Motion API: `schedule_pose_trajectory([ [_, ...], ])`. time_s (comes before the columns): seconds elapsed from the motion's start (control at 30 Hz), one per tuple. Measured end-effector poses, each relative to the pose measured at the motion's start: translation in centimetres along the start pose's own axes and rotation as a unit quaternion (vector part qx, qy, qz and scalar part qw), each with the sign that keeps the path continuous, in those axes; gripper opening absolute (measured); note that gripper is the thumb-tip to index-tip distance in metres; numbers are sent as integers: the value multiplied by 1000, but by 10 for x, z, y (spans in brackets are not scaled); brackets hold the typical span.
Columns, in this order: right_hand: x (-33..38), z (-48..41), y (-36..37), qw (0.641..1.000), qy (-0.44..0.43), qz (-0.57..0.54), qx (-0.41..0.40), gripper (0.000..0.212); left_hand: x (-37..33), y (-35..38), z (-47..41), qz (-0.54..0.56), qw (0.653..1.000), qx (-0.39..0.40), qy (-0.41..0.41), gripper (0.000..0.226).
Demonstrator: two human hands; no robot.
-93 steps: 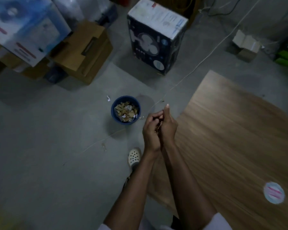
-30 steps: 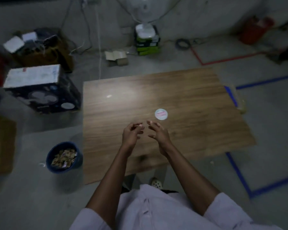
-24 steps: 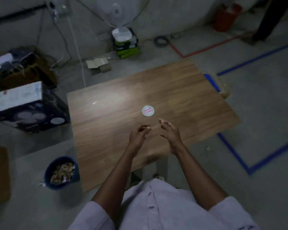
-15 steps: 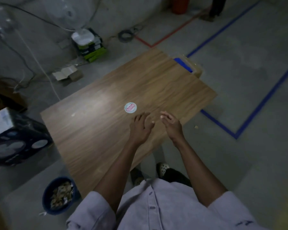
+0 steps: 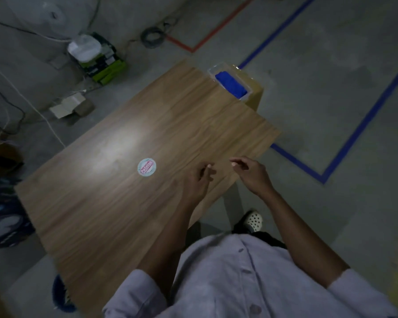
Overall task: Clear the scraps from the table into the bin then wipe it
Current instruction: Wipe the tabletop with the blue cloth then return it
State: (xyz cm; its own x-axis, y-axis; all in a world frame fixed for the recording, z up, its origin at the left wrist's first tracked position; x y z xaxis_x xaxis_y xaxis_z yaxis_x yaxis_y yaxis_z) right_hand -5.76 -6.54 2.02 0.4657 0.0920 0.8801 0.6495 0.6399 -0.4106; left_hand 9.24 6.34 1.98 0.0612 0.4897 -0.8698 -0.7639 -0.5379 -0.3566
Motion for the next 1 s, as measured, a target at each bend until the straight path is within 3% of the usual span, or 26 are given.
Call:
schedule_pose_trajectory([
  [0.1,-12,-21,-36,999,14,-37,19,17,-13,30,-9,46,997,-39,-45,29],
  [0.23,-28,-40,-64,951,146,-274,-3,28,-30,60,-19,143,968,-143,-148,39],
  [0.33,-32,-65,-76,918,194,-345,17,31,-42,85,-40,234,944,-113,-205,52],
  [0.5,-11,-129,-73,933,160,-296,125,30,-61,104,-96,476,844,-99,-228,38],
  [0.63,21,-177,-57,951,76,-169,248,13,-70,104,-128,542,808,-103,-207,53],
  [0.7,31,-199,-50,959,10,-83,272,3,-73,101,-142,538,814,-105,-194,74],
  [0.77,36,-219,-47,964,-38,12,263,14,-79,103,-155,487,844,-98,-203,90],
  [0.8,37,-228,-48,964,-53,48,257,17,-83,107,-159,455,858,-94,-219,87],
  [0.9,27,-252,-52,957,-56,99,267,16,-100,122,-171,399,883,-102,-226,49],
  [1.0,12,-281,-68,958,-24,124,257,14,-116,153,-190,377,896,-70,-225,43],
])
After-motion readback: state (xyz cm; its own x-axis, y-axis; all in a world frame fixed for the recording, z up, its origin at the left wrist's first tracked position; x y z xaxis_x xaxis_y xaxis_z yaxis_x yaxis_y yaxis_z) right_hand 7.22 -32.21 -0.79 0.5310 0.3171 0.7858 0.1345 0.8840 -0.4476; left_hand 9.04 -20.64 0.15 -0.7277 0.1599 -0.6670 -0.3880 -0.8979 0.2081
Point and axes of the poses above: each hand's wrist, its own z-axis away from the middle knuckle, its own y-axis out of the palm, x = y × z, the point moved 6 cm from there along -z, towards the middle knuckle, and after that the axes turned 6 degrees about -y, right-handed, at the moved point
